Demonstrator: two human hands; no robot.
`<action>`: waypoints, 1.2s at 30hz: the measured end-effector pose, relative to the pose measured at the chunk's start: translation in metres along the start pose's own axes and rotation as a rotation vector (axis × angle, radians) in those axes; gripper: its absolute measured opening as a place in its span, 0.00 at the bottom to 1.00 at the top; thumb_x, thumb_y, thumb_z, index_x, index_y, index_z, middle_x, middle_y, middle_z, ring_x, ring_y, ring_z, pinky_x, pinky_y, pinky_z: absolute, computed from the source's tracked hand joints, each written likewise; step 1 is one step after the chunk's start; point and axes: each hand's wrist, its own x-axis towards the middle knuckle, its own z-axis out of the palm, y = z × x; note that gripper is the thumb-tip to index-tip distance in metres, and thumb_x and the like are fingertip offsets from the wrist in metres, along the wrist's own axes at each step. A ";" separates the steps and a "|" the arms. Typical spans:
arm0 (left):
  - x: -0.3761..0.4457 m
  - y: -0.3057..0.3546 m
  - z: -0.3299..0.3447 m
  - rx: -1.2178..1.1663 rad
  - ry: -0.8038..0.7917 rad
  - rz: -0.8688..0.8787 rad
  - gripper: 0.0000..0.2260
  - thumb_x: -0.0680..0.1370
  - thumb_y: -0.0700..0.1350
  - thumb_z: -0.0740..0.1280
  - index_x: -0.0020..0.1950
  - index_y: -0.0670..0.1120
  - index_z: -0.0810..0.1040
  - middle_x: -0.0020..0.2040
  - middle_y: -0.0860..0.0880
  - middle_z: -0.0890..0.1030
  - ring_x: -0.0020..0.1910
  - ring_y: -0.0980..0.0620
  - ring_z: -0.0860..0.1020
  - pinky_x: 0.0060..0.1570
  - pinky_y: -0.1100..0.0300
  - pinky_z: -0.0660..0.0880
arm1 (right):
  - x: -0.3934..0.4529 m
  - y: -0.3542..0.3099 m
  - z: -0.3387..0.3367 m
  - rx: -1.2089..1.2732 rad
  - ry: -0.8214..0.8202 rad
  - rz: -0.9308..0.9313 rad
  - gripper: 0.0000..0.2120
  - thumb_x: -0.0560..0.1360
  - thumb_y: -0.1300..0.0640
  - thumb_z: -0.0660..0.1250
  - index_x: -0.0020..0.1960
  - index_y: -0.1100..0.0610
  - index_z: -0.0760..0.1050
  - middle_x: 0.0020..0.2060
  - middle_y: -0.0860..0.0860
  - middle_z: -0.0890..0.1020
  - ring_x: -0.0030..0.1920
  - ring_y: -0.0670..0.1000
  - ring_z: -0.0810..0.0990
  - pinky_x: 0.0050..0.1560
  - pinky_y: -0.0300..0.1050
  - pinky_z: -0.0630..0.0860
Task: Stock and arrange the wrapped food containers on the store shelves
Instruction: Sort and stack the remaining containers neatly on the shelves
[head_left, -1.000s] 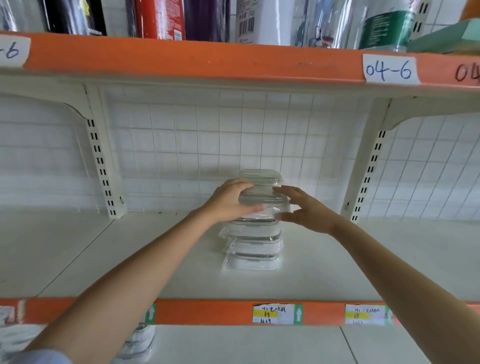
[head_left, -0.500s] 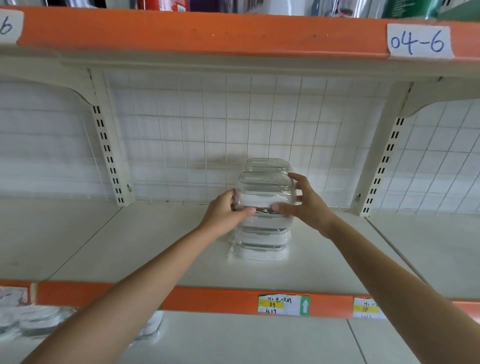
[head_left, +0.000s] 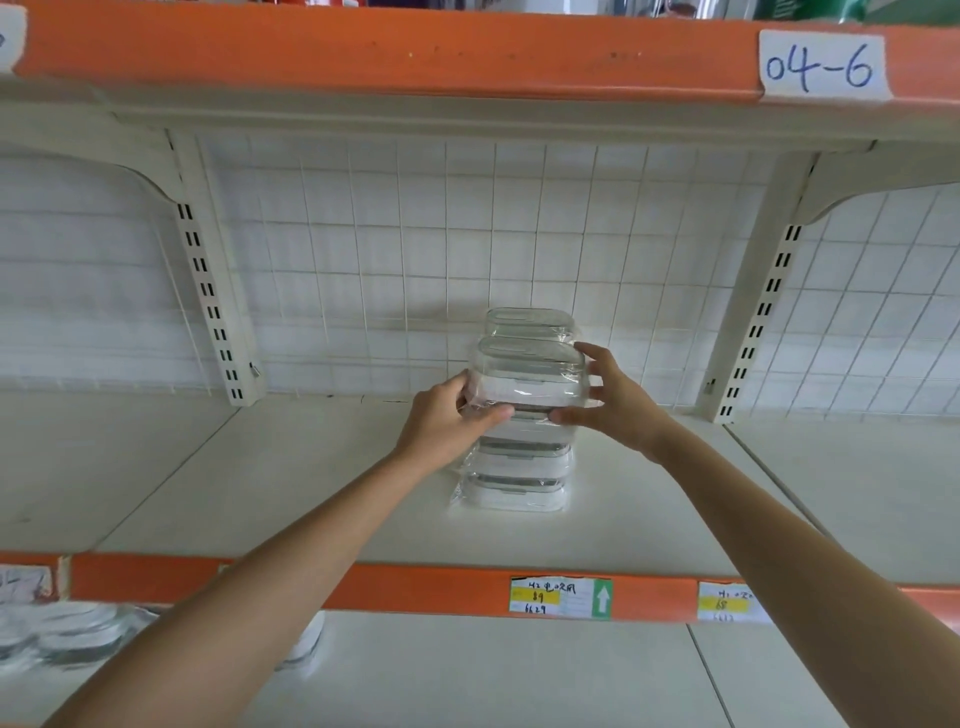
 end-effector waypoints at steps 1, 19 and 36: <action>0.000 -0.001 0.000 -0.014 0.018 0.004 0.17 0.71 0.52 0.73 0.48 0.39 0.78 0.41 0.43 0.83 0.42 0.46 0.80 0.47 0.52 0.75 | 0.001 -0.001 0.000 0.022 -0.026 0.003 0.43 0.65 0.57 0.77 0.72 0.49 0.55 0.64 0.50 0.70 0.58 0.50 0.76 0.48 0.34 0.75; -0.014 0.020 -0.040 0.847 -0.134 0.180 0.24 0.76 0.59 0.64 0.64 0.44 0.70 0.56 0.46 0.78 0.54 0.43 0.77 0.44 0.55 0.70 | -0.020 -0.070 0.021 -1.157 0.091 -0.324 0.32 0.75 0.38 0.60 0.73 0.54 0.61 0.70 0.51 0.64 0.70 0.53 0.60 0.69 0.51 0.57; -0.156 -0.041 -0.182 1.028 -0.210 0.231 0.16 0.78 0.50 0.60 0.63 0.44 0.71 0.57 0.46 0.75 0.56 0.46 0.73 0.53 0.54 0.70 | -0.101 -0.170 0.180 -1.186 -0.127 -0.407 0.25 0.78 0.44 0.59 0.70 0.55 0.63 0.65 0.52 0.69 0.65 0.53 0.66 0.62 0.50 0.65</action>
